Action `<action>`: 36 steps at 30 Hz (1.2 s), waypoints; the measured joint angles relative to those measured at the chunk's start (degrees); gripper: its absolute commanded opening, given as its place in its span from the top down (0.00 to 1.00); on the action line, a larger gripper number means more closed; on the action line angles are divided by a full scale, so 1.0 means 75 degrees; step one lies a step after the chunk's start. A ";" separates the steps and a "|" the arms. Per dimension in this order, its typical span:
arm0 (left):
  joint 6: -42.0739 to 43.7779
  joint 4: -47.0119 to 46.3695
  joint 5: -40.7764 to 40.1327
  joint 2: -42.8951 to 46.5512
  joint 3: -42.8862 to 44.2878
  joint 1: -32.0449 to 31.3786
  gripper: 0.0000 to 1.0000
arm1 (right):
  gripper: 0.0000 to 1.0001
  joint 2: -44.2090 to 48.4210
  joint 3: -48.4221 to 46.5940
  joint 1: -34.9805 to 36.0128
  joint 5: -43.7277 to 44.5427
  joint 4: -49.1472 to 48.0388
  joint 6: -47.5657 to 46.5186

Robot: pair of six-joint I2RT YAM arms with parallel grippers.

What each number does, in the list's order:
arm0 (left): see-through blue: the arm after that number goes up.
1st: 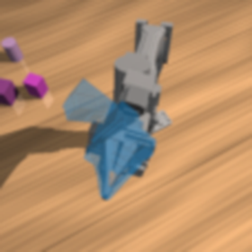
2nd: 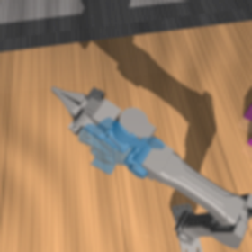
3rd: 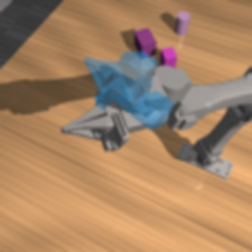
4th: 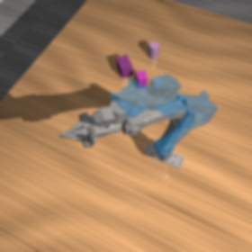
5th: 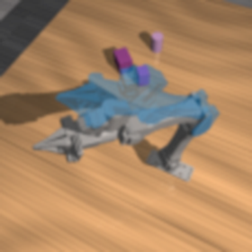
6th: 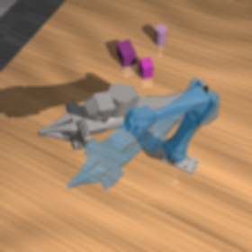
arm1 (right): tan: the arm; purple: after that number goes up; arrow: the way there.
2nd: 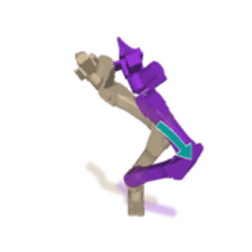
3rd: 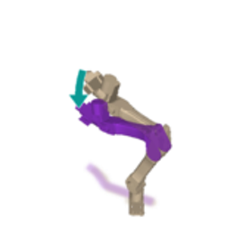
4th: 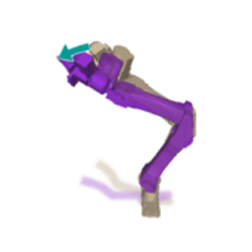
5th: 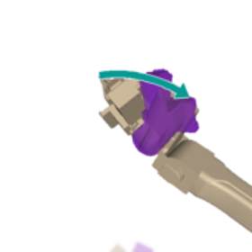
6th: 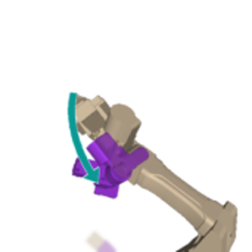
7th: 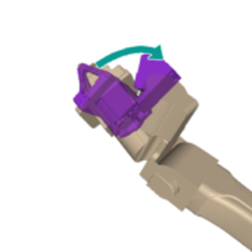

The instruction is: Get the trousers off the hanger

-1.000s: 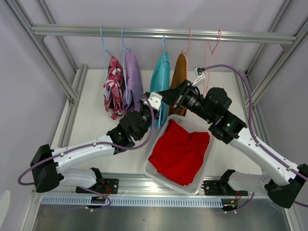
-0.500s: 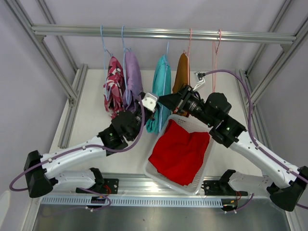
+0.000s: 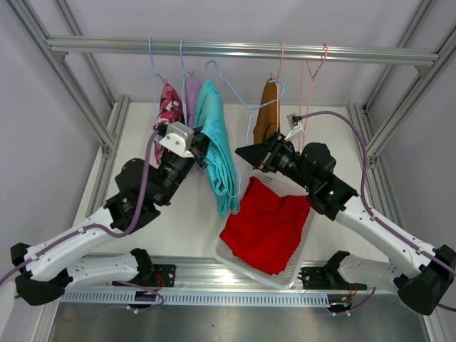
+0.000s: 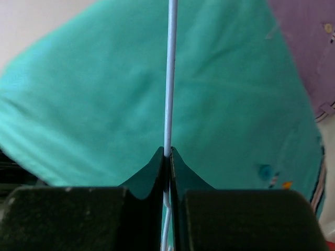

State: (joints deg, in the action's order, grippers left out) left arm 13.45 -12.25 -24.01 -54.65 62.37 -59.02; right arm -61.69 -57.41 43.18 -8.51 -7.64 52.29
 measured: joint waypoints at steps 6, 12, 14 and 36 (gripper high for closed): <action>-0.0099 0.0236 0.0169 0.0361 0.0262 0.0000 0.99 | 1.00 -0.0015 0.0318 -0.0076 -0.0038 -0.0233 0.0032; -0.0221 0.0656 0.0321 0.0388 0.0396 0.0000 0.99 | 1.00 -0.0274 0.0402 -0.0082 -0.0055 -0.0347 0.0026; -0.0277 0.0831 0.0382 0.0388 0.0478 0.0000 0.99 | 1.00 -0.0347 0.0458 -0.0082 -0.0050 -0.0344 0.0026; -0.1422 0.3742 0.0764 0.1014 0.3305 -0.0052 0.99 | 1.00 0.0009 0.1833 -0.0612 0.0245 0.0189 -0.0682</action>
State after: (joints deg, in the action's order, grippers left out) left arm 2.79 15.81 -18.28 -47.05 87.15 -59.42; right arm -61.63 -43.66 38.59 -6.68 -6.22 47.18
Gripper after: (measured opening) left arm 0.035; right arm 0.056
